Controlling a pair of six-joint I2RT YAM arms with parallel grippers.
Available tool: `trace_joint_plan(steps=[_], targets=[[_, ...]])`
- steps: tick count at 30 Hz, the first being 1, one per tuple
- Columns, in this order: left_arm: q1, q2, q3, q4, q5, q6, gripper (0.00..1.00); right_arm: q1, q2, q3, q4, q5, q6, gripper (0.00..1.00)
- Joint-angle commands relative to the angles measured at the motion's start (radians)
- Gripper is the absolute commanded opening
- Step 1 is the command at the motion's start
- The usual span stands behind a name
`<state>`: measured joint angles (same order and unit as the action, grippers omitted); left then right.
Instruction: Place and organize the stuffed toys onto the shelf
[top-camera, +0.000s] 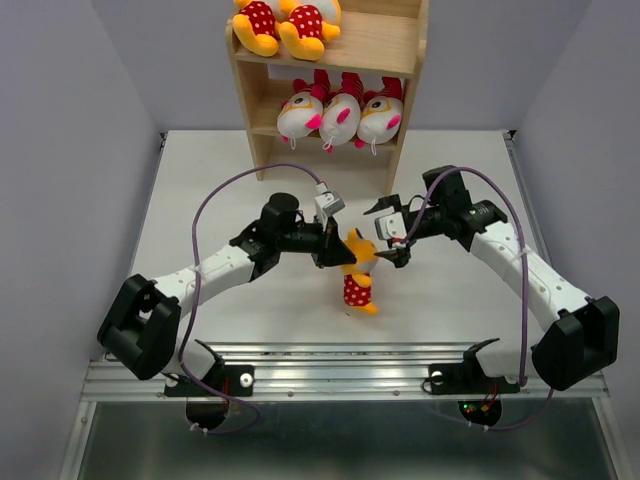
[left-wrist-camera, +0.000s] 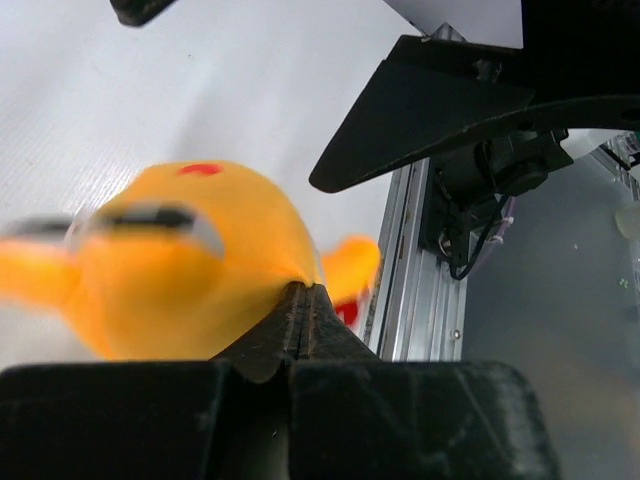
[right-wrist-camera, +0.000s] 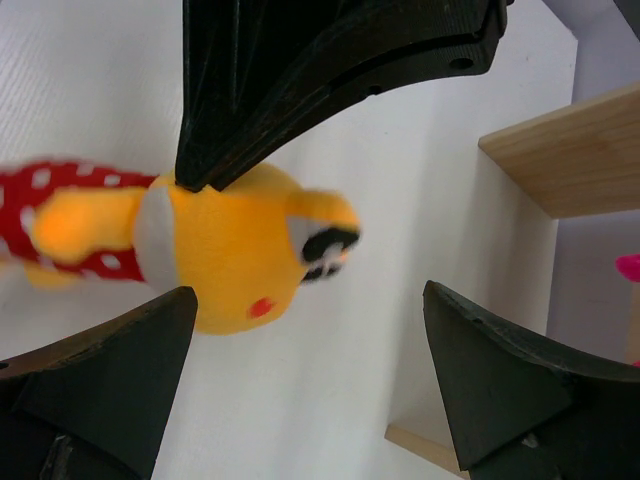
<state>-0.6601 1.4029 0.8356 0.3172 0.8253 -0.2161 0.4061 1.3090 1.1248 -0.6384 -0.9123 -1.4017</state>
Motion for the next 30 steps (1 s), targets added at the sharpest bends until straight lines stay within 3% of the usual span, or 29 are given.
trace_joint_plan(steps=[1,16,18,23,28,30], targets=[[-0.004,-0.062,0.011,0.006,0.023,0.043,0.00,0.003,0.009,0.067,-0.088,-0.013,-0.100,1.00],[-0.006,-0.110,-0.004,0.029,0.006,0.043,0.00,0.003,0.202,0.213,-0.598,-0.126,-0.341,1.00],[-0.006,-0.104,0.000,0.033,0.005,0.043,0.00,0.013,0.197,0.191,-0.598,-0.120,-0.341,1.00],[-0.006,-0.082,0.026,0.043,0.003,0.043,0.00,0.053,0.180,0.124,-0.454,-0.122,-0.156,0.98],[-0.006,-0.082,0.036,0.092,-0.017,0.015,0.00,0.074,0.188,0.083,-0.311,-0.155,0.068,0.76],[-0.006,-0.087,0.025,0.123,-0.018,0.000,0.00,0.074,0.185,0.069,-0.236,-0.161,0.183,0.59]])
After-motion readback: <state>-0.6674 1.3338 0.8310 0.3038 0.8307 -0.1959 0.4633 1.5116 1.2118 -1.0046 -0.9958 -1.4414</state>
